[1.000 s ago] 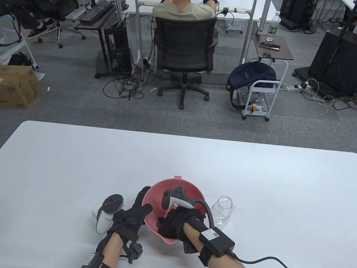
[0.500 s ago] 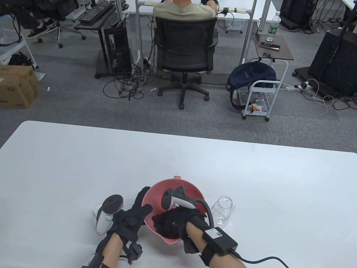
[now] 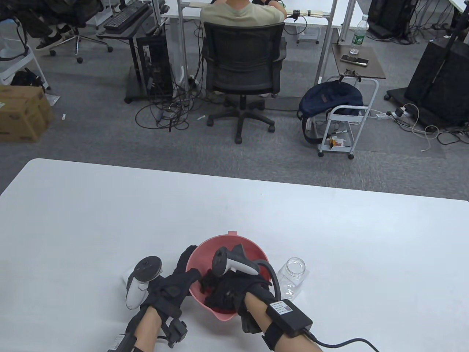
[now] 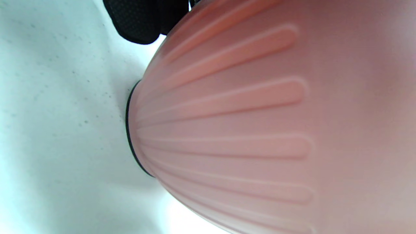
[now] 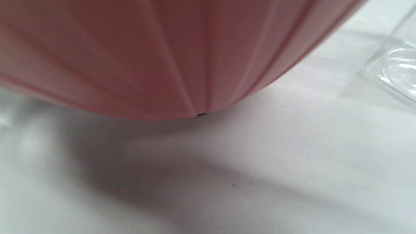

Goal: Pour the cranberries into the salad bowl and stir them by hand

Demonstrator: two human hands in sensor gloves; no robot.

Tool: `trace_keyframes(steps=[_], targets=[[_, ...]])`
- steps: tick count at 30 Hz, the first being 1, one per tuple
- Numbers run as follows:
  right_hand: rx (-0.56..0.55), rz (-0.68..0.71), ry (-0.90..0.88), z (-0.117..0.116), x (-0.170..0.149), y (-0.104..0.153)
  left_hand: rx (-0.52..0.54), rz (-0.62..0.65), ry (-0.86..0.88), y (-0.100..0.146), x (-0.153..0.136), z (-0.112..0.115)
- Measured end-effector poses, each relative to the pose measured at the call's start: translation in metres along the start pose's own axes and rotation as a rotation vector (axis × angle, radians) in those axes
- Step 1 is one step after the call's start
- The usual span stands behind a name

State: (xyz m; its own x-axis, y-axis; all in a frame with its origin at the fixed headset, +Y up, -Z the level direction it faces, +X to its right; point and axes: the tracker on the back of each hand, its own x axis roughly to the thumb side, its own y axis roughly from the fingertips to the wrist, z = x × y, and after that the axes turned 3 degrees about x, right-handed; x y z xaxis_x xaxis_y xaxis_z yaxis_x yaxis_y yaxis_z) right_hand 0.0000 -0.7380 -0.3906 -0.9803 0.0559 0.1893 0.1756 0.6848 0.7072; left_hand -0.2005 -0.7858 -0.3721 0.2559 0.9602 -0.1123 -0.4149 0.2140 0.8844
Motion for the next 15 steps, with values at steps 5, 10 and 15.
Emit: trace_keyframes(steps=[5,10,15], targets=[[0.035,-0.032,0.014,-0.0016,-0.0002,-0.0022,0.001,-0.001,0.004,0.0003,0.0001,0.0005],[0.04,-0.038,0.004,-0.0018,-0.0005,-0.0014,0.003,-0.001,0.007,0.0004,0.0,0.0007],[0.036,-0.047,-0.011,-0.0028,-0.0025,-0.0031,0.003,0.0,0.009,0.0006,0.0,0.0008]])
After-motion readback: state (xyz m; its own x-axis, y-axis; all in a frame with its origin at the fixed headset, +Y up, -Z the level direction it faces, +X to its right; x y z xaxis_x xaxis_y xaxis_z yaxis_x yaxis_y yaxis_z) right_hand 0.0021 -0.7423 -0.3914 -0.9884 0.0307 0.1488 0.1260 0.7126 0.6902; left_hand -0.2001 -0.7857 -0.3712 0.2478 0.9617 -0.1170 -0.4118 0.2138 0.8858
